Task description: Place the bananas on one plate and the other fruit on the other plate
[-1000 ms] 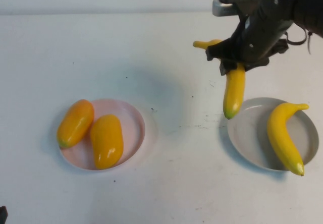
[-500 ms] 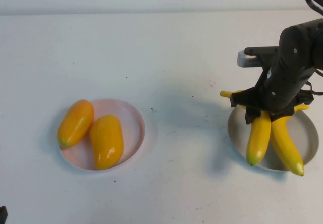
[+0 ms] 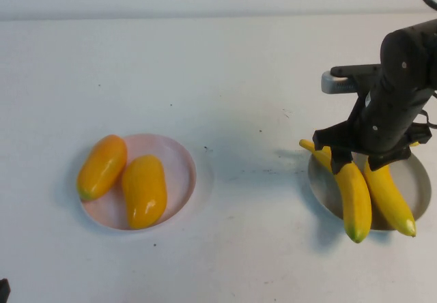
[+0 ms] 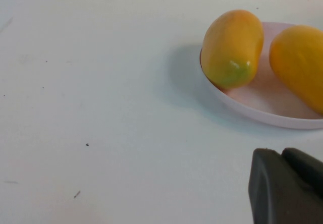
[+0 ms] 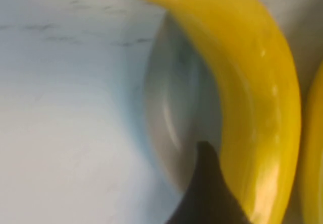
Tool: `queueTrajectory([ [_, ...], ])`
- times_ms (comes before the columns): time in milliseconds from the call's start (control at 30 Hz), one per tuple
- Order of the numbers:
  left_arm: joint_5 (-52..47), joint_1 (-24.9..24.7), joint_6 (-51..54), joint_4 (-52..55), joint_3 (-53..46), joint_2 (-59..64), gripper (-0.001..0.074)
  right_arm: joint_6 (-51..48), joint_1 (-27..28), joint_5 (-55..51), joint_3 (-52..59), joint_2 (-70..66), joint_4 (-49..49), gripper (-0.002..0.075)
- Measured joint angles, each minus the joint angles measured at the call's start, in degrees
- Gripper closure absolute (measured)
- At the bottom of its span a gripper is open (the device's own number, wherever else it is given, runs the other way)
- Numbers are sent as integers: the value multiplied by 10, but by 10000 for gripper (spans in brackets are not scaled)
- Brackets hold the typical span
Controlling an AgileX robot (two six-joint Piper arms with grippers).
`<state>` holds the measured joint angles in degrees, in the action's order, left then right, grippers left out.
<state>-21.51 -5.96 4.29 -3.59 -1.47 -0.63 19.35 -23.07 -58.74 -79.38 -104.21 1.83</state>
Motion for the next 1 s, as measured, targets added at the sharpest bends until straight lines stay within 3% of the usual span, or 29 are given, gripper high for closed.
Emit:
queueTrajectory([
  [133, 0, 0, 0, 0, 0, 0, 735, 0, -29, -3, 46, 100, -8, 381],
  [300, 0, 0, 0, 0, 0, 0, 735, 0, -55, -40, 150, 275, -13, 635],
  [400, 0, 0, 0, 0, 0, 0, 735, 0, -56, -54, 200, 371, -13, 712],
  [700, 0, 0, 0, 0, 0, 0, 735, -48, -56, -22, 360, 629, -8, 740],
  [1000, 0, 0, 0, 0, 0, 0, 735, -55, -56, 93, 460, 709, 19, 741],
])
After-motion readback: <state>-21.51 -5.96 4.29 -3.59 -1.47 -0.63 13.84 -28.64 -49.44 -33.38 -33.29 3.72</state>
